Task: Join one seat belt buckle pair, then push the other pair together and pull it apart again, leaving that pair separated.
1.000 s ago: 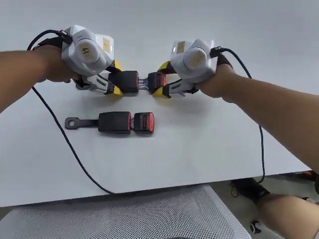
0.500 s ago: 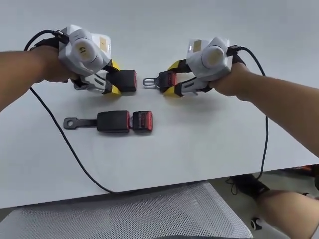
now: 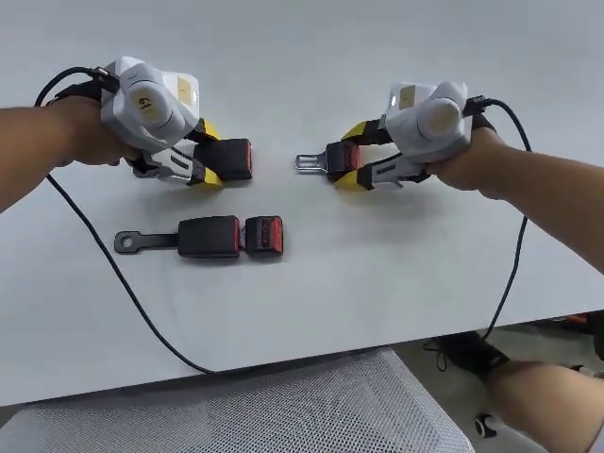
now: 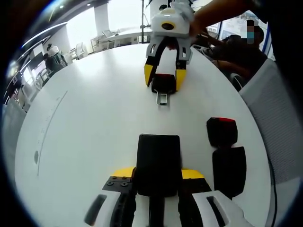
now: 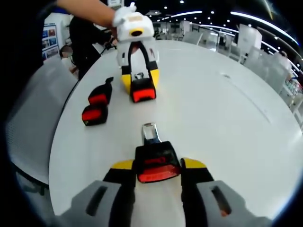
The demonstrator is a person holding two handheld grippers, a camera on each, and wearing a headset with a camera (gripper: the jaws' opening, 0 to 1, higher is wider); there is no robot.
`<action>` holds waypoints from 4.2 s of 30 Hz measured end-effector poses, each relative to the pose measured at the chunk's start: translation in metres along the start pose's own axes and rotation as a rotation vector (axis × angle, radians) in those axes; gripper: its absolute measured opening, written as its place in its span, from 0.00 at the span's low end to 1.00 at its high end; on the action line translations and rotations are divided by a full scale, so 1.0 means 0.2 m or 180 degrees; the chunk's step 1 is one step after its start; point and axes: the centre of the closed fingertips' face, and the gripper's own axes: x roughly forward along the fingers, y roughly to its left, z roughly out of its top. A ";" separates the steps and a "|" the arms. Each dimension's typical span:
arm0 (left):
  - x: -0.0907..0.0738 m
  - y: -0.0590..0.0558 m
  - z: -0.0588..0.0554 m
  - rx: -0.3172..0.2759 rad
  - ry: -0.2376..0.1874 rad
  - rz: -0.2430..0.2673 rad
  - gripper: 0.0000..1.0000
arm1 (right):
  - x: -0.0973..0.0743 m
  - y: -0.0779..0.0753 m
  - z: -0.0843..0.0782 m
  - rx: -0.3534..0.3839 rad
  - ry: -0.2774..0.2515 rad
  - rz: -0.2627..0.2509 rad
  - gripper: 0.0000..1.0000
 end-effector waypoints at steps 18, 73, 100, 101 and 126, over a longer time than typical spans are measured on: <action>0.00 0.00 0.00 -0.0011 -0.0019 -0.0003 0.35 | -0.11 -0.03 -0.12 0.0027 -0.0001 -0.0043 0.37; -0.46 -0.11 -0.01 -0.1939 -0.1098 0.1510 1.00 | -0.28 0.09 0.11 0.0964 -0.0764 -0.1347 0.94; -0.68 -0.65 -0.21 -0.2014 -0.1390 0.1510 1.00 | -0.45 0.50 0.16 0.0991 -0.0901 -0.1491 0.99; -0.69 -0.65 -0.21 -0.2039 -0.1412 0.1522 1.00 | -0.45 0.50 0.15 0.0999 -0.0910 -0.1493 0.99; -0.79 -0.70 -0.25 -0.2057 -0.1494 0.1627 1.00 | -0.47 0.51 0.11 0.1082 -0.0910 -0.1564 1.00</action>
